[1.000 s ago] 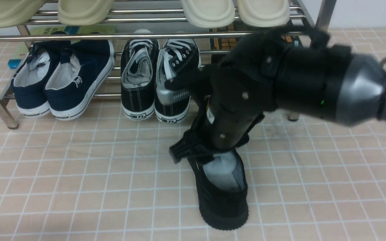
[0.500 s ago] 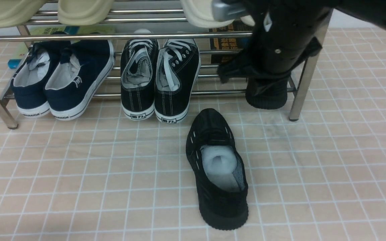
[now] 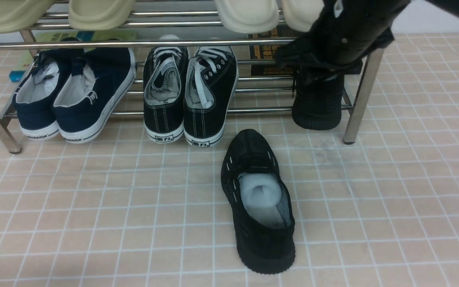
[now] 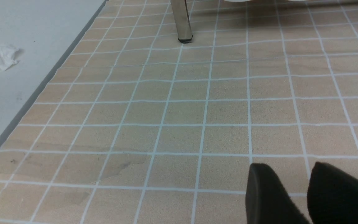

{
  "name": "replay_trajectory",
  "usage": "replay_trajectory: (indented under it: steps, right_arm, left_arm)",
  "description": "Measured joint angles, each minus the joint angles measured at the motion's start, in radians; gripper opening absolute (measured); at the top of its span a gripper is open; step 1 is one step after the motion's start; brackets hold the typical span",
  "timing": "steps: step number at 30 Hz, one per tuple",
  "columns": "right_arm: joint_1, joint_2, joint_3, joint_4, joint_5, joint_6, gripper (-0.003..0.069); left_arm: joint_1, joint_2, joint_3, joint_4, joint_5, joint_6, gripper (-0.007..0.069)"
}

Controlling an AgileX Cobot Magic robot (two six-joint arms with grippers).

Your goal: Take the shoes off the shelf from the light coffee tablecloth by hand.

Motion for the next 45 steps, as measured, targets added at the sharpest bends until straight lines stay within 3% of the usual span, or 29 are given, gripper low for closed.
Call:
replay_trajectory:
  steps: [6,17,22,35,45]
  right_arm:
    - [0.0,0.08,0.0,-0.063,-0.114,0.0,0.0361]
    - [0.0,0.152,0.0,-0.18,-0.197,0.037,0.0392]
    - [0.0,0.17,0.0,-0.212,-0.216,0.045,0.0452]
    - [0.0,0.193,-0.02,-0.19,-0.182,0.045,0.0484]
    - [0.0,0.143,-0.096,-0.085,-0.071,-0.087,0.0554]
  left_arm:
    - [0.0,0.0,0.0,0.0,0.0,0.0,0.0238]
    - [0.0,0.0,0.0,0.0,0.0,0.0,0.0239]
    - [0.0,0.0,0.0,0.0,0.0,0.0,0.0239]
    - [0.0,0.0,0.0,0.0,0.0,0.0,0.0239]
    - [0.0,0.0,0.0,0.0,0.0,0.0,0.0239]
